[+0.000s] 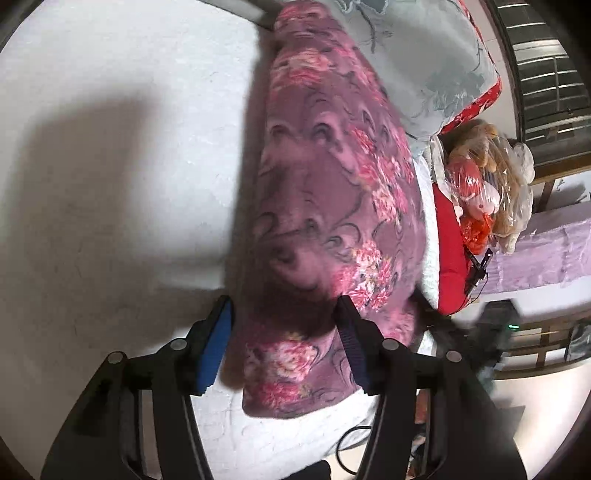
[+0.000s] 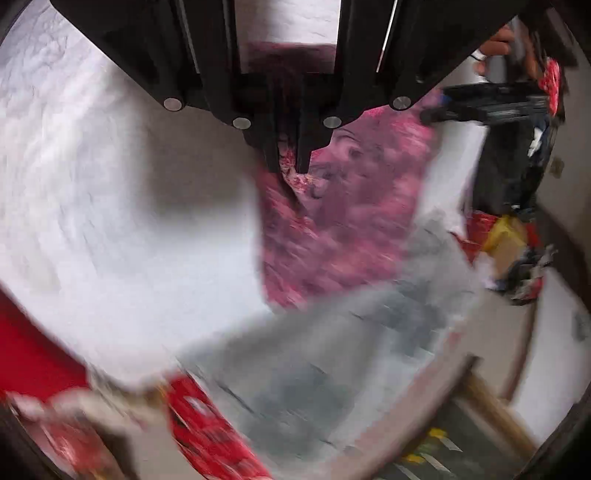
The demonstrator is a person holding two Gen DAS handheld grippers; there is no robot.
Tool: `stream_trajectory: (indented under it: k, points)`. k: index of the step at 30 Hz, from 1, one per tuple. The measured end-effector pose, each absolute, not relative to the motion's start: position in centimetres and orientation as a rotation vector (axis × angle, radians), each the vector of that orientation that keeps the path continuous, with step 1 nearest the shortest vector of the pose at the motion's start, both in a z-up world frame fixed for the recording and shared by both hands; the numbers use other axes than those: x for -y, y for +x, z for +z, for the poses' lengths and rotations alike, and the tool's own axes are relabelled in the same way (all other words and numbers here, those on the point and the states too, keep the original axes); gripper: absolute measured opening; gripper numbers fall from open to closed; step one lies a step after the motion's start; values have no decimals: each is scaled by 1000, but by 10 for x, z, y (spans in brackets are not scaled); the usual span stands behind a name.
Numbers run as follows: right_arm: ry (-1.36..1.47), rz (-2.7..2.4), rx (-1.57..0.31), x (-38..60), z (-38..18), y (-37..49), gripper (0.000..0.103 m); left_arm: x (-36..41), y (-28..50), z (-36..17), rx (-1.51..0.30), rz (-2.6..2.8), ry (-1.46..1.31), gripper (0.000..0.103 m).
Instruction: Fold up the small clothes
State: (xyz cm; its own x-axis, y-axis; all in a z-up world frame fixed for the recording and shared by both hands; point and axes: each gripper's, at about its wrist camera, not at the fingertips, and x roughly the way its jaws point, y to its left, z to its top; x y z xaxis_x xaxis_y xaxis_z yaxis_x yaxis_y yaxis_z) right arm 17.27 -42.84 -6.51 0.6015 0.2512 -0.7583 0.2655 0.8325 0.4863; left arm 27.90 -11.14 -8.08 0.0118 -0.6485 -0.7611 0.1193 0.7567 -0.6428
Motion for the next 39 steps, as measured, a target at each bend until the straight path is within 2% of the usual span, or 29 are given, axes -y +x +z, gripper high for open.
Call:
stream_trajectory:
  k: [2, 4, 10, 12, 14, 16, 18, 19, 20, 22, 24, 26, 27, 28, 31, 32, 35, 37, 39]
  points:
    - [606, -12, -921, 429, -55, 171, 9, 115, 278, -69, -1409, -655, -470, 55]
    - [629, -22, -837, 433, -31, 174, 15, 115, 285, -52, -1328, -679, -489, 55]
    - [620, 74, -719, 417, -3, 221, 17, 143, 324, -37, -1252, -624, -414, 55]
    - [528, 49, -791, 402, -23, 243, 18, 154, 334, -53, -1268, -550, -319, 55]
    - [448, 0, -957, 397, -54, 260, 19, 162, 338, -66, -1307, -519, -232, 56]
    - [452, 9, -906, 403, -41, 260, 21, 155, 341, -64, -1298, -560, -282, 55]
    - [495, -10, -856, 414, -27, 270, 28, 149, 348, -56, -1250, -559, -330, 55]
    - [516, -22, -839, 420, -24, 277, 42, 148, 353, -54, -1242, -554, -347, 55]
    - [535, -38, -838, 423, -23, 285, 52, 147, 358, -53, -1238, -555, -365, 56]
    - [557, -32, -828, 424, -22, 305, 51, 154, 370, -53, -1240, -542, -369, 56]
    - [537, 5, -786, 418, -20, 317, 43, 161, 376, -56, -1233, -516, -318, 56]
    - [470, -8, -846, 406, -32, 333, 29, 178, 383, -68, -1233, -460, -214, 65]
    - [401, -39, -948, 400, -49, 346, 28, 181, 383, -70, -1231, -457, -204, 66]
    - [379, -41, -971, 397, -54, 351, 28, 183, 382, -69, -1216, -451, -195, 67]
    - [385, -64, -939, 398, -37, 348, 27, 191, 379, -63, -1199, -444, -149, 67]
    - [383, -57, -921, 397, -30, 343, 32, 192, 379, -63, -1200, -443, -143, 67]
    - [399, 28, -854, 393, -12, 320, 34, 192, 378, -62, -1202, -436, -151, 67]
    - [397, 70, -865, 388, -16, 308, 37, 187, 375, -66, -1206, -428, -159, 67]
    - [310, 45, -954, 380, -37, 306, 39, 186, 376, -65, -1210, -419, -160, 67]
